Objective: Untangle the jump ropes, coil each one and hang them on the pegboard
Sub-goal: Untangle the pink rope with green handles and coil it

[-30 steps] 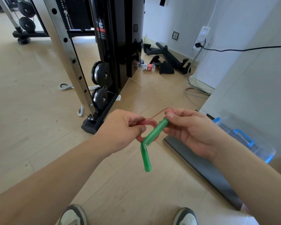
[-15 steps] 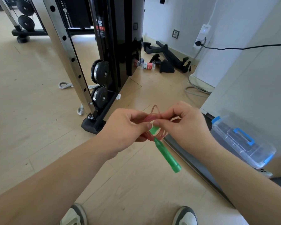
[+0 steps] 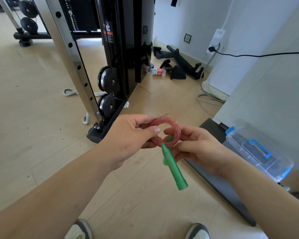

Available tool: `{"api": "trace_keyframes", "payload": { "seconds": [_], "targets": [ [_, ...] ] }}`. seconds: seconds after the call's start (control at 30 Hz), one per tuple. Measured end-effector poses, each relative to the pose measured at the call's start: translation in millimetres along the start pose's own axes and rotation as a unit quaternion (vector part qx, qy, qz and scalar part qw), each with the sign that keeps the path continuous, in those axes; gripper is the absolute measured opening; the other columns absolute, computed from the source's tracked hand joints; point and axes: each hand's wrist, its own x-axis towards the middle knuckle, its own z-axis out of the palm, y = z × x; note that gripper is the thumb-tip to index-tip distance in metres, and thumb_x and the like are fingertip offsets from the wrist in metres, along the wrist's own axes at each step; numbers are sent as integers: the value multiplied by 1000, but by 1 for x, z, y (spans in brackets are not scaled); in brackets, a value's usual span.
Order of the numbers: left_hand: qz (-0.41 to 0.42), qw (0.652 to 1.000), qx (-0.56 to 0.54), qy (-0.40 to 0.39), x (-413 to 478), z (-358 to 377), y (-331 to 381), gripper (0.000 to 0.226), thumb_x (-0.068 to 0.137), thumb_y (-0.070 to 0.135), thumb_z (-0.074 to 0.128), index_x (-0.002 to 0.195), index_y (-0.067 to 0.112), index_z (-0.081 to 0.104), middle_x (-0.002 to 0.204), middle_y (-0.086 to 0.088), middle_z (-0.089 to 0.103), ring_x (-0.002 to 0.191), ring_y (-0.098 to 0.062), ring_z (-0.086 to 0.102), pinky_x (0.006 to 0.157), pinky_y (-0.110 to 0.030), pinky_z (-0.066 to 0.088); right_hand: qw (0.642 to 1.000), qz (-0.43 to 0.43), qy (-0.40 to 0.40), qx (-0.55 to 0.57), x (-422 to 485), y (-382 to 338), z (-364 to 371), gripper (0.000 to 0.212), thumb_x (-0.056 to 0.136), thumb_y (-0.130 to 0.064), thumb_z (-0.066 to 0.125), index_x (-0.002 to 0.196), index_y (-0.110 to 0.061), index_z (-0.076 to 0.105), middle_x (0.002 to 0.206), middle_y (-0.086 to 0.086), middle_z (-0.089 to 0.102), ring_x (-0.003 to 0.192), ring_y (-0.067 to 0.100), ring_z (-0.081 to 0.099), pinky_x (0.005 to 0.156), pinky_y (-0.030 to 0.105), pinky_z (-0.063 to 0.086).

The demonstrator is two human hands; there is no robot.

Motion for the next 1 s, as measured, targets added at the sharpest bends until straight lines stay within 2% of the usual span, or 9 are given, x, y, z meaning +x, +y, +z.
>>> {"api": "trace_keyframes", "payload": {
  "seconds": [0.13,0.2,0.27,0.33,0.4,0.5,0.6,0.77,1.0],
  "targets": [
    [-6,999,19,26,6,1,1,24,92,5,73,115,15,76,98,-15,77,82,-28,78,77,-34,65,967,9,93,-235,6,12,-10,18,94,-7,71,100,-22,79,89,2,74,59,28,70,70,51,62],
    [5,998,51,33,12,4,0,24,92,6,74,113,16,77,99,-8,76,79,-24,78,74,-31,65,959,26,121,-257,10,15,-15,21,94,-9,69,98,-27,78,95,-4,73,57,26,71,72,52,63],
    [29,993,111,34,22,8,-3,26,92,8,74,117,17,77,97,-1,76,76,-19,77,74,-30,65,961,37,112,-252,14,17,-19,29,92,-6,66,101,-31,76,102,2,75,60,29,72,76,52,63],
    [49,983,175,23,34,14,-6,28,92,13,74,118,24,77,95,10,76,75,-12,76,79,-30,64,977,40,89,-187,19,21,-24,42,84,2,59,102,-31,76,99,14,76,63,32,69,74,50,61],
    [48,978,203,3,48,21,-10,28,91,17,74,117,30,77,93,16,77,75,-8,76,83,-34,62,994,34,77,-75,27,26,-34,46,73,8,53,105,-17,74,100,16,76,63,35,63,66,45,53],
    [26,984,175,-16,65,34,-13,32,91,18,75,118,35,75,94,18,77,76,-6,76,86,-37,61,997,41,56,42,39,30,-47,49,65,3,55,112,-2,69,96,23,72,67,38,53,59,39,45],
    [16,990,140,10,89,46,-4,33,87,18,79,113,37,77,98,17,77,82,-8,76,83,-36,63,997,33,45,61,51,24,-68,52,66,-7,58,117,1,68,87,24,64,66,34,51,61,38,43],
    [-17,995,75,58,111,64,59,26,82,13,84,98,31,76,91,10,79,80,-13,77,80,-41,64,971,38,135,195,45,-3,-83,50,68,-13,49,112,0,70,102,27,64,65,31,51,65,41,42],
    [8,996,85,33,115,66,227,29,82,3,81,95,28,78,87,6,79,79,-17,76,79,-43,64,947,21,226,229,17,-176,-99,39,88,-24,48,110,-7,75,113,26,70,57,28,41,59,38,42]
  ]
}}
